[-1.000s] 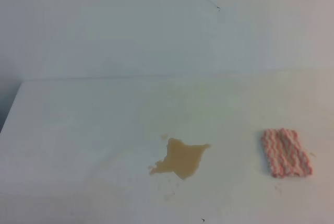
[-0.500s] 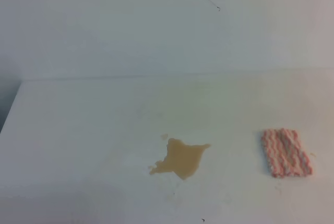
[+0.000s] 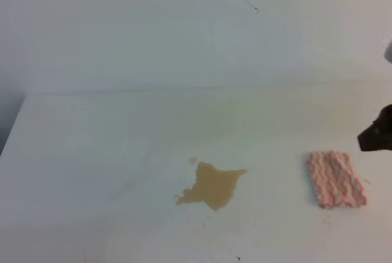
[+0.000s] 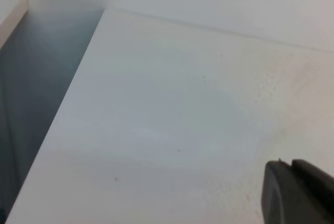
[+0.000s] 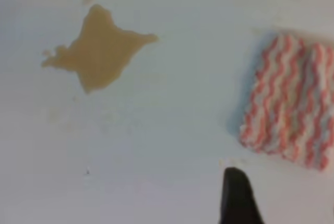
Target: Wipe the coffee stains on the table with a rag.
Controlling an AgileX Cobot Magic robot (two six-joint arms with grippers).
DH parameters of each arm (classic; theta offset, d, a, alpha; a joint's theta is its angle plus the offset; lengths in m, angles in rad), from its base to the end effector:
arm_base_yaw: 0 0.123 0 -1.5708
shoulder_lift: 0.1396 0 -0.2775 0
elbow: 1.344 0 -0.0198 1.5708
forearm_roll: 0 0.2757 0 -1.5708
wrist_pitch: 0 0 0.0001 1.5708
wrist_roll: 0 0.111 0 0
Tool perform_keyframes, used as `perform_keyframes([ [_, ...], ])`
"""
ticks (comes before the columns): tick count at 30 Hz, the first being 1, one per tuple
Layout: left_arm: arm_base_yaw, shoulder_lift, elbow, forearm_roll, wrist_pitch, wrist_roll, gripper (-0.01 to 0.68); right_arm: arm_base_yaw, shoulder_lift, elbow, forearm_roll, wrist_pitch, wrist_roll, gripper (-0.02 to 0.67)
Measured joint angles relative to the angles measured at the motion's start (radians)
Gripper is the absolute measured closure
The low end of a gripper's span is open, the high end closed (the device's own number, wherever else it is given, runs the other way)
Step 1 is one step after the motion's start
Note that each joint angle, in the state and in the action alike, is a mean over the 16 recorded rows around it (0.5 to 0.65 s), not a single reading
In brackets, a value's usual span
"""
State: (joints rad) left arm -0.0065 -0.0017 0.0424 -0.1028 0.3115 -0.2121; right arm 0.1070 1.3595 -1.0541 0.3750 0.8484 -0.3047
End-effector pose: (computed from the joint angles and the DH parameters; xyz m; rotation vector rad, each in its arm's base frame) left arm 0.1067 -0.0042 0.1648 -0.2564 1.8235 -0.2509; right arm 0.3033 0.0633 0.2679 -0.3027 2.5691 0.3823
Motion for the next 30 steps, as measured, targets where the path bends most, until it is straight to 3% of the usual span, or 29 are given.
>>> perform_keyframes([
  [6, 0.000, 0.000, 0.000, 0.000, 0.000, 0.000, 0.674, 0.087, 0.152, -0.086, -0.125, -0.015, 0.125, 0.180],
  [18, 0.000, 0.000, 0.000, 0.000, 0.000, 0.000, 0.673, 0.148, 0.438, -0.153, -0.275, -0.087, 0.259, 0.185],
  [24, 0.000, 0.000, 0.000, 0.000, 0.000, 0.000, 0.673, 0.148, 0.542, -0.154, -0.275, -0.111, 0.258, 0.250],
  [30, 0.000, -0.002, 0.003, 0.000, -0.001, 0.000, 0.674, 0.149, 0.602, -0.162, -0.260, -0.114, 0.237, 0.412],
])
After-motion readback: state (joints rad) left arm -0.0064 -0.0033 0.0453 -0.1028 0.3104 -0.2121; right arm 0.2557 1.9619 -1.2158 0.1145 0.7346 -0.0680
